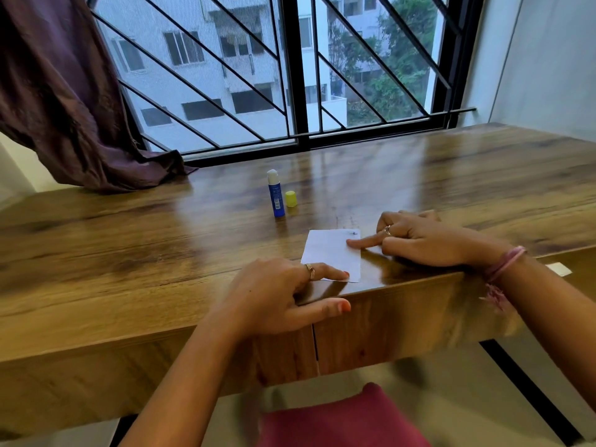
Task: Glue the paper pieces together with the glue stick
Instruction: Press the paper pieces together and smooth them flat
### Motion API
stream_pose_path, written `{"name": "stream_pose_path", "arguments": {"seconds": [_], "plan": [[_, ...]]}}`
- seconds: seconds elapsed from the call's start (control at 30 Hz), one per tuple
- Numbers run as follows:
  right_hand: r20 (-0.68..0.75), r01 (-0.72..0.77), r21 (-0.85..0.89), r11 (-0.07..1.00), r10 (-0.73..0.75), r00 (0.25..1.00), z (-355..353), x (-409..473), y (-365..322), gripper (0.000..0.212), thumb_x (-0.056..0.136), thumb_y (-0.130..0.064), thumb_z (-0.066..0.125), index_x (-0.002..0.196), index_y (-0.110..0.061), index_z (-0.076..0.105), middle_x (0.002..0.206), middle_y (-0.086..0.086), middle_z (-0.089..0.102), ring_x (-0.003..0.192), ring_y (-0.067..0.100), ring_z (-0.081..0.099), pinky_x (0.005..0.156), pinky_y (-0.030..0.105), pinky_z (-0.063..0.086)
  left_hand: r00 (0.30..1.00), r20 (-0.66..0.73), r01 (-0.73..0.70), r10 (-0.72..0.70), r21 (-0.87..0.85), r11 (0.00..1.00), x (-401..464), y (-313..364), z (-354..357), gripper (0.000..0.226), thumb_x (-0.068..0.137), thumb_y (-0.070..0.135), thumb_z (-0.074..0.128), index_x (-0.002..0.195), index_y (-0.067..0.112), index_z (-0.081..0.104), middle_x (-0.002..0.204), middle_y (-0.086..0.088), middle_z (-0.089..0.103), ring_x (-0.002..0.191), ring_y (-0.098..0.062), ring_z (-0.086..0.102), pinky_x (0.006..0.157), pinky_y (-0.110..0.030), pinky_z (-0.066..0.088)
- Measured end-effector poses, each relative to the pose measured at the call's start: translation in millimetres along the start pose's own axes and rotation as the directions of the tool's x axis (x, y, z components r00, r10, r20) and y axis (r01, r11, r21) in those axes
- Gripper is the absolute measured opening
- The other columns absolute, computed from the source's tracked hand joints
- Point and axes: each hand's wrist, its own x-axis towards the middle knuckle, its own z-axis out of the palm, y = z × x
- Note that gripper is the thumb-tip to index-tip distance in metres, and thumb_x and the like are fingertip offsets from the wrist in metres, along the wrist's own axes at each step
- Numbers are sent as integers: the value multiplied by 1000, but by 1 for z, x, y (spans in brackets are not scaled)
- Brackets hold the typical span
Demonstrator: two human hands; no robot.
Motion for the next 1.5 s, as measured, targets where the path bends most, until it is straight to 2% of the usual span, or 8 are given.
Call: {"name": "stream_pose_path", "arguments": {"seconds": [0.17, 0.4, 0.7, 0.83, 1.0, 1.2, 1.37, 1.5], "plan": [[-44, -41, 1, 999, 41, 998, -2, 9, 9, 40, 80, -51, 22, 99, -74, 48, 96, -14, 49, 103, -2, 45, 105, 39, 19, 1000, 2, 8, -8, -33, 999, -1, 0, 0, 53, 83, 73, 34, 129, 50, 46, 52, 9, 43, 49, -6, 43, 50, -16, 24], [-111, -42, 37, 998, 46, 993, 4, 8, 9, 37, 94, -41, 29, 109, -63, 54, 97, -12, 50, 98, -4, 45, 104, 42, 23, 998, -9, 63, -65, -110, 992, 0, 0, 1, 52, 83, 70, 33, 122, 45, 54, 47, 9, 41, 52, -8, 47, 49, -13, 28], [-243, -39, 80, 996, 58, 968, 9, -4, -8, 34, 93, -36, 37, 102, -48, 67, 91, -16, 53, 94, -7, 50, 105, 38, 20, 909, -217, 312, -355, -209, 927, -3, -2, 9, 48, 82, 70, 36, 96, 38, 68, 40, 3, 37, 42, -8, 41, 45, -23, 21], [-188, 22, 232, 972, 23, 982, 6, -12, -9, 38, 82, -43, 34, 86, -51, 71, 89, -18, 58, 87, -2, 57, 98, 38, 36, 876, -208, 389, -435, -225, 893, 0, -4, 12, 42, 79, 70, 47, 95, 37, 66, 44, 9, 40, 44, -5, 41, 46, -22, 23], [-246, 75, 476, 876, 50, 968, 2, -7, 10, 39, 80, -31, 37, 94, -33, 74, 80, -6, 58, 81, 36, 58, 73, 38, 47, 855, -152, 453, -496, -248, 856, 3, -7, 10, 50, 70, 76, 53, 102, 40, 64, 53, 16, 41, 53, -3, 41, 48, -22, 26], [-113, 92, 363, 927, -55, 992, -1, -1, 19, 41, 86, -33, 34, 111, -43, 64, 96, 3, 60, 91, 10, 58, 87, 26, 41, 871, 42, 478, -489, -303, 825, 12, -19, -2, 38, 75, 64, 60, 107, 43, 65, 54, 12, 40, 50, -2, 39, 49, -25, 25], [-7, 119, 268, 956, -121, 993, -4, 1, 13, 40, 86, -39, 37, 116, -48, 62, 99, -8, 54, 93, 5, 55, 91, 22, 39, 885, 198, 465, -421, -376, 801, 20, -34, -15, 33, 79, 51, 64, 111, 42, 63, 56, 9, 35, 50, -5, 33, 50, -25, 25], [0, 150, 168, 974, -152, 988, -3, 1, 12, 46, 79, -53, 29, 115, -58, 57, 94, -21, 49, 90, -2, 52, 88, 23, 28, 898, 195, 440, -395, -435, 785, 21, -44, -13, 27, 79, 49, 65, 106, 45, 64, 54, 10, 36, 50, -3, 35, 53, -22, 27]]}}
